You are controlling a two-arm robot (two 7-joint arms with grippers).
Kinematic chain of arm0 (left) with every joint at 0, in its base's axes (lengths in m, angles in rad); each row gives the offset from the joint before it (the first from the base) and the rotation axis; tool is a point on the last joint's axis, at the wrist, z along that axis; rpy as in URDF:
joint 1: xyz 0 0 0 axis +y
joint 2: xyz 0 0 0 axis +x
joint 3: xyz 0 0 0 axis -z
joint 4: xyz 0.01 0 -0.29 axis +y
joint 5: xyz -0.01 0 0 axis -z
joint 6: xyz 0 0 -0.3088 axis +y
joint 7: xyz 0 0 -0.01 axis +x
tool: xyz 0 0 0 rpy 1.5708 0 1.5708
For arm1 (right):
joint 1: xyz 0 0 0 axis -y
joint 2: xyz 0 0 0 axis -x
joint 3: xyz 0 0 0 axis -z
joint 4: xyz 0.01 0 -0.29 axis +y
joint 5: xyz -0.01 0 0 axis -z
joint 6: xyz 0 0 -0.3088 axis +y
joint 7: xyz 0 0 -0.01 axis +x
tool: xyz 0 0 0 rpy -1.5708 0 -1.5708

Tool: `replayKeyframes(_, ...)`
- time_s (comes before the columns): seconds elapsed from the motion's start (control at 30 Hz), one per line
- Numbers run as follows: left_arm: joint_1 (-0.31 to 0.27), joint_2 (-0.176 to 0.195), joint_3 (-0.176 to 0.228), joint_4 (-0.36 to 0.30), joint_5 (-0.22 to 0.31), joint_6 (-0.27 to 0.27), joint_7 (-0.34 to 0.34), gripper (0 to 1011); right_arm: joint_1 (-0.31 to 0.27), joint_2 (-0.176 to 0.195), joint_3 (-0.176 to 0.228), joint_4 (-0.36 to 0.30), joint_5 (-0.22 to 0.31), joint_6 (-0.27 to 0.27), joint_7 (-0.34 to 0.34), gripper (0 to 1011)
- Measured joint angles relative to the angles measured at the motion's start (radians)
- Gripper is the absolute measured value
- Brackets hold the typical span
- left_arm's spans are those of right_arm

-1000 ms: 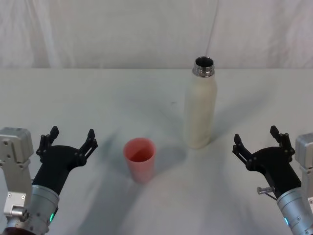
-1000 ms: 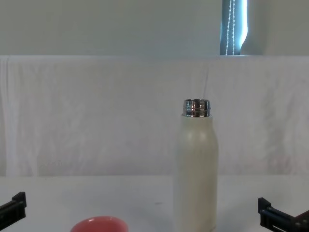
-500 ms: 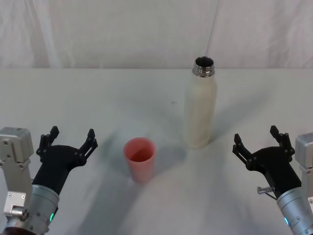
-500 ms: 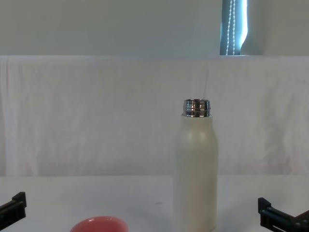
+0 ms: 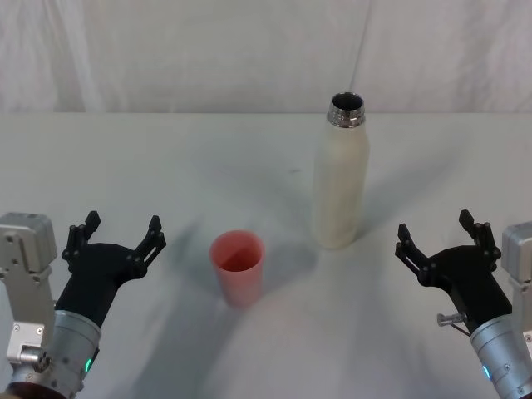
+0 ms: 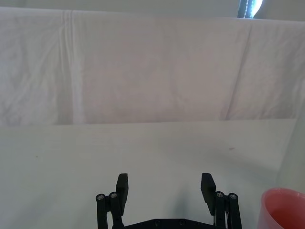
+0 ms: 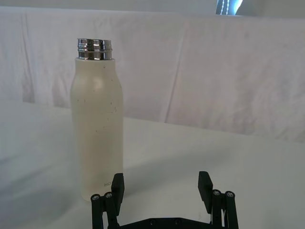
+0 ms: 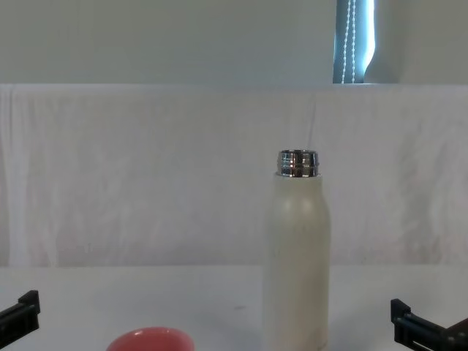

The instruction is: Grasp the thermos with one hand and pour water into the cup lid.

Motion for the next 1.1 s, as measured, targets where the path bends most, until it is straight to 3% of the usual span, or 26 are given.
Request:
replayKeyframes(0.6, 0.000, 0.000, 0.000, 0.000, 0.000, 0.000, 0.000, 1001, 0.000, 0.000, 0.000, 0.000, 0.000, 0.000, 0.000, 1001)
replayKeyframes(1.1, 0.000, 0.000, 0.000, 0.000, 0.000, 0.000, 0.000, 1001, 0.035, -0.059, -0.012, 0.002, -0.011, 0.039, 0.070, 1001)
